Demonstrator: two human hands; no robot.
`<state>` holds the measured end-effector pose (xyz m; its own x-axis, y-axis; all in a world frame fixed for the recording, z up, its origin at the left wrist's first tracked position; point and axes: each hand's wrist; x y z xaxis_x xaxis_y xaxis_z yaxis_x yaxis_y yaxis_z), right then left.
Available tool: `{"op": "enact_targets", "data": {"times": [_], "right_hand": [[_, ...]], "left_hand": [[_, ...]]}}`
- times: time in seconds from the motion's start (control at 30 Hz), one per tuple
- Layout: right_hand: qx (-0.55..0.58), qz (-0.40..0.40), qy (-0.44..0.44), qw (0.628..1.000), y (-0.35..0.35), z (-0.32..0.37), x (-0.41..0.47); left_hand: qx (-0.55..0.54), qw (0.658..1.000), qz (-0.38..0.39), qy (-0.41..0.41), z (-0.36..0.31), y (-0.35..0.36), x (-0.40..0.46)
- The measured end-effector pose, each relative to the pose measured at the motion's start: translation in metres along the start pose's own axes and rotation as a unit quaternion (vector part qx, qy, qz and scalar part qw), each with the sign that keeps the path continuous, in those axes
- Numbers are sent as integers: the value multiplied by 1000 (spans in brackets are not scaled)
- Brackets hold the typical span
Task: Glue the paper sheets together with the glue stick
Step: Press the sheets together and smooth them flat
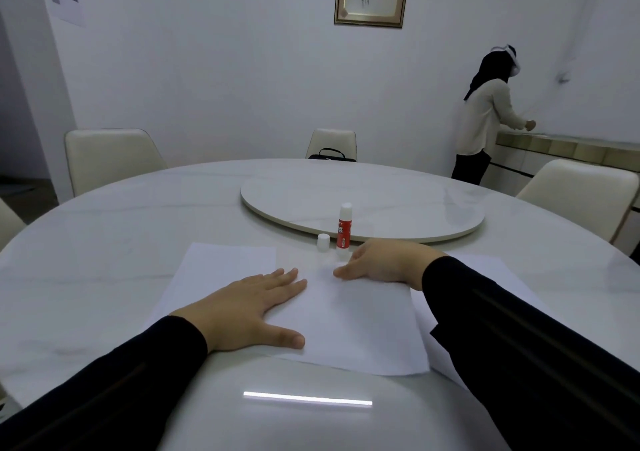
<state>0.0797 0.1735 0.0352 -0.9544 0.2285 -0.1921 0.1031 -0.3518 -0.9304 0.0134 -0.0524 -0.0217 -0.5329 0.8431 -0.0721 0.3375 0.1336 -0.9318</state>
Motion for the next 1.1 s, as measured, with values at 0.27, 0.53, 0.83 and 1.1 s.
{"op": "enact_targets", "data": {"times": [0.27,0.53,0.83,1.1], "right_hand": [[-83,-3,5,997,2,-24,1],[0,-5,-25,1000,-4,-44,-18],[437,-184,166,864,-20,-173,-91],[580,-402,195,681,6,-189,-95]], "left_hand": [[7,1000,10,25,1,-1,1],[-74,997,-1,36,1,-4,-3],[-81,976,-195,46,-37,0,16],[-41,994,-18,99,-142,53,52]]}}
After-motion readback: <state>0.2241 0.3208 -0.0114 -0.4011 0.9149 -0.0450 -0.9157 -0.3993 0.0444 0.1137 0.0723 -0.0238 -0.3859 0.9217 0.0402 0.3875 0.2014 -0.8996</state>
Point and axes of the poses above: each hand's wrist, its own x-axis towards the middle knuckle, its own y-axis out of the palm, z = x × y, and after that the axes turned 8 degrees about -x, right-handed
